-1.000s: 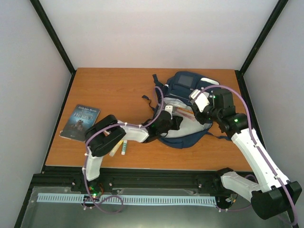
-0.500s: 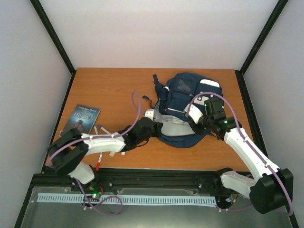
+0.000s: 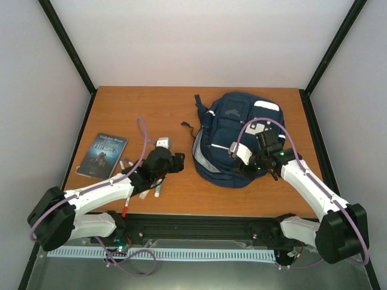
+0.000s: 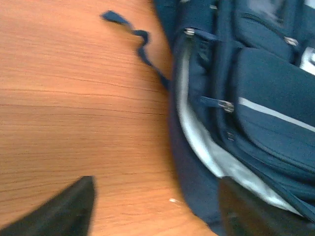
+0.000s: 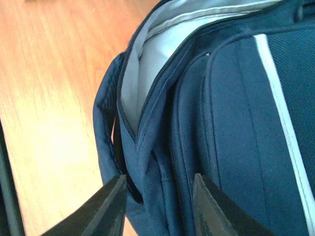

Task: Pack the student bag
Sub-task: Move the book to the center of the board.

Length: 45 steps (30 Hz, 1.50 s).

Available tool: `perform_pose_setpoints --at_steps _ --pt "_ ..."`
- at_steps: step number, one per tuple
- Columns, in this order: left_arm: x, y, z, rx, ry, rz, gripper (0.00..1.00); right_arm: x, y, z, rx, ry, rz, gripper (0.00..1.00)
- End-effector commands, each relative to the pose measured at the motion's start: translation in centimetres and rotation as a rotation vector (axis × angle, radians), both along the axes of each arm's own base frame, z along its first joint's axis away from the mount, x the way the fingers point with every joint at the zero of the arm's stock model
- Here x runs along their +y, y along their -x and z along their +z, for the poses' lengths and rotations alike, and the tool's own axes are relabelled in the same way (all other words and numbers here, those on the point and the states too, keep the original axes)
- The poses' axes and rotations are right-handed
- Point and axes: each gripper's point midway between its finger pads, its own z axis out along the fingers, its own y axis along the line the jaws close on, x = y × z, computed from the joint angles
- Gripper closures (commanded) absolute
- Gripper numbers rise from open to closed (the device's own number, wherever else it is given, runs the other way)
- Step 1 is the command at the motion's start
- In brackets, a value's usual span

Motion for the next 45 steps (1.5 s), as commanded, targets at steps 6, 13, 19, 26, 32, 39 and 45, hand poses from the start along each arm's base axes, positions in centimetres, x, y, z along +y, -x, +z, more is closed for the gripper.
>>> perform_pose_setpoints --at_steps 6,13,19,26,32,39,45 --pt "7.2 -1.5 -1.2 0.183 -0.213 0.277 0.0 0.1 -3.2 11.0 -0.299 -0.104 -0.095 0.01" --pt "4.2 -2.8 -3.6 0.339 -0.317 0.112 0.0 0.2 -5.0 13.1 -0.29 -0.125 -0.174 0.0" --pt "2.6 -5.5 -0.3 0.169 -0.271 0.073 0.0 0.5 -4.9 8.9 -0.201 -0.109 -0.158 0.0" --pt "3.9 -6.2 0.8 0.21 -0.29 0.205 0.0 1.7 -1.4 8.8 -0.246 -0.194 -0.007 0.0" --pt "1.5 -8.6 -2.0 0.357 -0.503 0.064 0.0 -1.3 -4.6 10.5 -0.377 -0.129 -0.251 0.0" --pt "-3.9 -9.6 -3.0 0.367 -0.26 -0.084 0.0 -2.3 -5.8 9.7 -0.375 -0.116 -0.352 0.0" --pt "-9.4 -9.8 -6.5 0.454 -0.042 -0.214 0.0 -1.0 -4.1 9.3 -0.313 -0.149 -0.238 0.03"
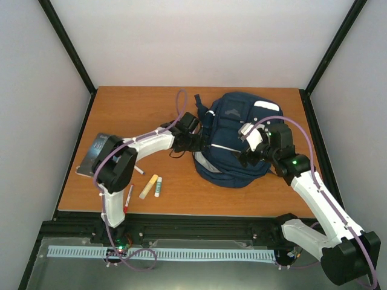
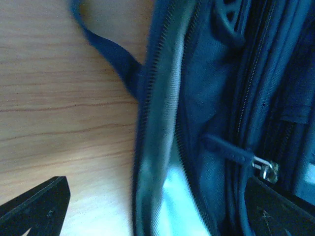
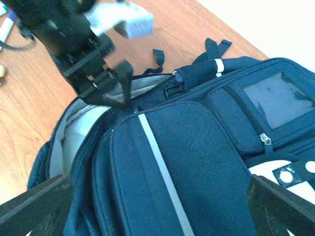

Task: Pack the student bag
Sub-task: Move the book to the center of the board.

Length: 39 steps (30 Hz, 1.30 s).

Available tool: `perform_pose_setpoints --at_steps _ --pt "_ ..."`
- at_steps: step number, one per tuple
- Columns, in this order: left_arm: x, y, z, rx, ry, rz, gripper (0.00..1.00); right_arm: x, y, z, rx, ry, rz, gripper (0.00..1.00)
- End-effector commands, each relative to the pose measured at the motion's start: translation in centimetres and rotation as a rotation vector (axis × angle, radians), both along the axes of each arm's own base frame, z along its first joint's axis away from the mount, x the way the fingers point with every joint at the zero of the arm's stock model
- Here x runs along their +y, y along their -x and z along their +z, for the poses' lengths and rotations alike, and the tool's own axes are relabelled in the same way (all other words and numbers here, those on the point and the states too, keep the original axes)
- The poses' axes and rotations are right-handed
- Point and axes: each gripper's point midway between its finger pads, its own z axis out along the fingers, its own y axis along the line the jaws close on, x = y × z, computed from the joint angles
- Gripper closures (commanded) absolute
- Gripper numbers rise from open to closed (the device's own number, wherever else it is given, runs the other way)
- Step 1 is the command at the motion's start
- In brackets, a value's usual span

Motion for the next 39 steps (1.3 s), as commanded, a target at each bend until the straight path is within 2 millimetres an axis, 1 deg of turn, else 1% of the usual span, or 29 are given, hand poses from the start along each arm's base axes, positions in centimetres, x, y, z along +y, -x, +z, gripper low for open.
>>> perform_pose_setpoints --at_steps 1,2,4,6,8,9,11,12,14,18,21,23,25,26,30,32,35,39 --pt "-5.1 -0.4 -1.5 0.067 0.234 -0.076 0.0 0.6 0.9 0.1 0.005 -0.022 0.06 0.04" --pt "-5.8 -0.3 -1.8 0.067 0.256 -0.091 0.0 0.5 0.9 0.2 -0.001 -0.02 0.061 0.05" --pt "-6.5 0.1 -2.2 0.064 0.265 -0.114 0.01 0.5 1.0 0.3 -0.008 -0.021 0.066 0.06" --pt "-7.4 1.0 -1.8 0.054 0.281 -0.149 0.02 0.7 1.1 0.3 -0.004 -0.025 0.082 0.09" --pt "-8.3 2.3 -0.9 0.037 0.273 -0.205 0.02 0.9 1.3 -0.1 0.008 -0.026 0.097 0.11" --pt "-8.5 2.9 -0.5 0.022 0.245 -0.232 0.02 0.9 1.3 -0.3 0.015 -0.022 0.1 0.11" --pt "-7.5 3.0 0.5 -0.013 0.166 -0.238 0.01 0.9 1.1 -0.6 0.026 -0.014 0.1 0.12" --pt "-6.3 2.8 0.8 -0.034 0.117 -0.214 0.01 0.9 1.0 -0.7 0.029 -0.01 0.095 0.12" --pt "-3.9 2.2 2.3 -0.072 0.058 -0.157 0.0 0.9 1.0 -0.7 0.034 -0.011 0.092 0.12" --pt "2.3 2.0 3.7 -0.045 -0.015 -0.018 0.0 1.3 1.5 -0.5 0.044 -0.033 0.123 0.13" --pt "7.6 1.4 4.6 -0.06 -0.099 0.108 0.0 1.4 1.6 -0.5 0.044 -0.032 0.13 0.13" --pt "11.3 1.3 5.1 -0.055 -0.149 0.211 0.0 1.3 1.5 -0.5 0.039 -0.025 0.128 0.13" --pt "14.9 1.3 5.4 -0.049 -0.148 0.345 0.0 1.4 1.7 -0.4 0.037 -0.027 0.136 0.13" --pt "17.2 1.3 5.6 -0.042 -0.133 0.44 0.0 1.5 1.8 -0.4 0.041 -0.03 0.143 0.14" --pt "24.4 3.2 4.8 0.006 -0.047 0.72 0.0 1.8 2.2 -0.3 0.053 -0.043 0.166 0.15" --pt "27.3 4.5 4.1 0.02 0.012 0.834 0.0 1.9 2.4 -0.3 0.06 -0.049 0.177 0.15" --pt "30.7 6.4 3.2 0.044 0.019 0.949 0.0 2.0 2.5 -0.3 0.061 -0.05 0.185 0.15" --pt "33.8 8.5 2.8 0.069 0.034 1.056 0.0 2.0 2.5 -0.4 0.06 -0.046 0.186 0.15"
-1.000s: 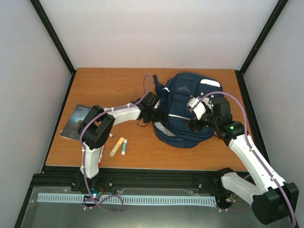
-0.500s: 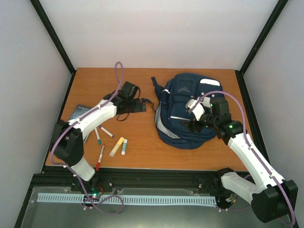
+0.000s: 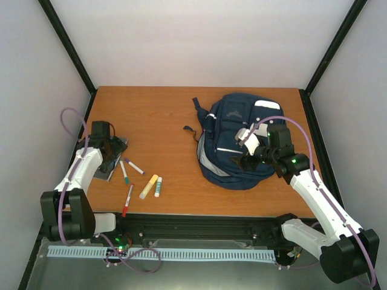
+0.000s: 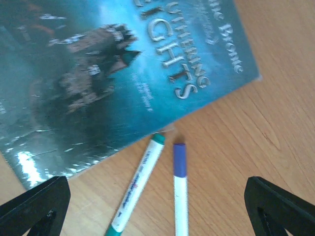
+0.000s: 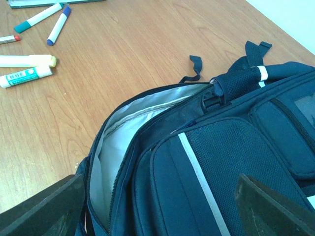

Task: Pack the student bag
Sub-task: Move the book to the center of the board.

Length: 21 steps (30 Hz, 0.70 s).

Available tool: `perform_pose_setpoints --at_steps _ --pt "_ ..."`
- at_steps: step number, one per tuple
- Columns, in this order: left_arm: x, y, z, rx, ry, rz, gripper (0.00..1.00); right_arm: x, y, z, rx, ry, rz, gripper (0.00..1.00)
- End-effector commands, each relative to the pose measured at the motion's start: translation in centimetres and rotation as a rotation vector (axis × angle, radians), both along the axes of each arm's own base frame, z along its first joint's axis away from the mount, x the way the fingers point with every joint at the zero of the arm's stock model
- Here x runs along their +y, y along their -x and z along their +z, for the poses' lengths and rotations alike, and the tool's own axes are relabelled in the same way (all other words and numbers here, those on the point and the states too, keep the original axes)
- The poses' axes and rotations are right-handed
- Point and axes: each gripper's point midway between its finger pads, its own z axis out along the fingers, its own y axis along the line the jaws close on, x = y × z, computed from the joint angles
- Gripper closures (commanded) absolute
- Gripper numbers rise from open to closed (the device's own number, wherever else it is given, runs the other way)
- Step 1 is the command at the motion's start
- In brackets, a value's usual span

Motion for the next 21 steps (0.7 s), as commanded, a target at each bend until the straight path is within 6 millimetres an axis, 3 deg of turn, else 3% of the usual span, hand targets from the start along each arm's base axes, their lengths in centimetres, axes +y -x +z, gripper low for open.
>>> perform_pose_setpoints --at_steps 1,4,11,21 --pt "2.2 2.0 0.0 -0.016 0.069 0.124 0.0 0.4 0.3 0.7 -0.012 -0.016 0.032 0.15" --pt "3.3 2.8 -0.8 -0.021 0.113 0.168 0.0 0.5 0.4 0.5 0.007 -0.019 0.045 0.15" --pt "3.3 3.4 -2.9 0.004 0.139 0.202 0.0 0.6 0.6 0.4 0.016 -0.019 0.052 0.14" --pt "4.4 2.6 -4.3 -0.017 0.123 0.287 0.0 0.7 0.8 0.1 0.035 -0.023 0.064 0.15"
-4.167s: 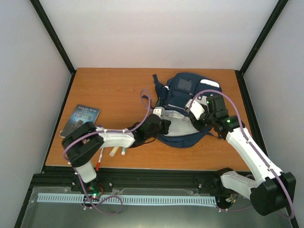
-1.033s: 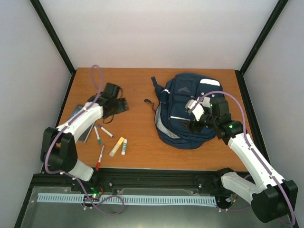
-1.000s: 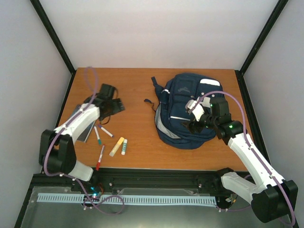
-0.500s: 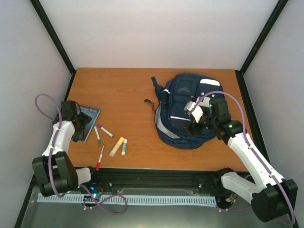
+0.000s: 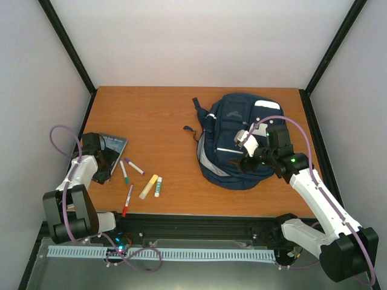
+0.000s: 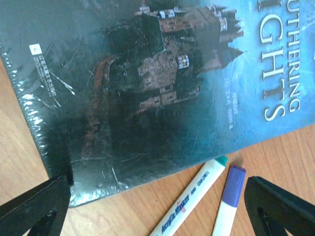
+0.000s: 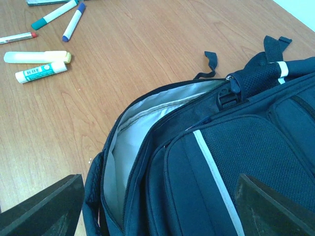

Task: Pack the student bag
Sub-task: Move the book to the center of the board.

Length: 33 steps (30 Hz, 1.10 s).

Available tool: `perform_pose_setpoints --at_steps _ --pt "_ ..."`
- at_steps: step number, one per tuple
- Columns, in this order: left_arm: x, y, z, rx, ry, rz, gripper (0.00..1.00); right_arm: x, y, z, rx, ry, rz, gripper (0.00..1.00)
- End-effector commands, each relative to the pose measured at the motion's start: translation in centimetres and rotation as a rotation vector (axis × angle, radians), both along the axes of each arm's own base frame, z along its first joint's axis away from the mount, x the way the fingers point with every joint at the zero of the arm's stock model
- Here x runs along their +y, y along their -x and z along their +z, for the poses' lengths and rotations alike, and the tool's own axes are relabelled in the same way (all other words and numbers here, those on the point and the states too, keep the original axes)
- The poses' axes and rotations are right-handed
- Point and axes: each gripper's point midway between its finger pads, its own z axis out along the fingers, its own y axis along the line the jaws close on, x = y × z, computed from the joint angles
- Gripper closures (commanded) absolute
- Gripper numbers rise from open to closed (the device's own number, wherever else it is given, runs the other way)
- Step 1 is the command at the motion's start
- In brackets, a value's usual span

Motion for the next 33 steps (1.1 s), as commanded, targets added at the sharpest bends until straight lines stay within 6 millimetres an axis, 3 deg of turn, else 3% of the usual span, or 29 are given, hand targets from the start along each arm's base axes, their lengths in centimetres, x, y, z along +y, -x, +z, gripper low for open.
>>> perform_pose_setpoints --at_steps 1,5,10,20,28,33 --pt "1.4 -1.2 0.3 -0.043 -0.037 0.075 0.0 0.3 0.0 0.5 -0.003 -0.013 0.028 0.15" --pt "2.1 -1.4 0.9 -0.059 -0.061 0.122 0.0 0.3 0.0 0.4 0.0 -0.009 0.028 0.15" --pt "1.2 -2.0 0.5 -0.079 0.011 0.152 0.0 0.4 0.0 0.3 0.004 -0.011 0.033 0.16" --pt "2.4 -3.8 0.2 -0.069 -0.01 0.198 0.0 0.4 0.1 0.2 0.011 -0.012 0.037 0.16" --pt "1.1 -6.8 -0.6 -0.094 0.058 0.079 0.02 0.4 0.0 -0.1 0.025 -0.007 0.041 0.17" --pt "0.2 -6.8 0.2 -0.082 0.012 0.041 0.03 0.4 0.0 -0.1 0.024 -0.006 0.04 0.17"
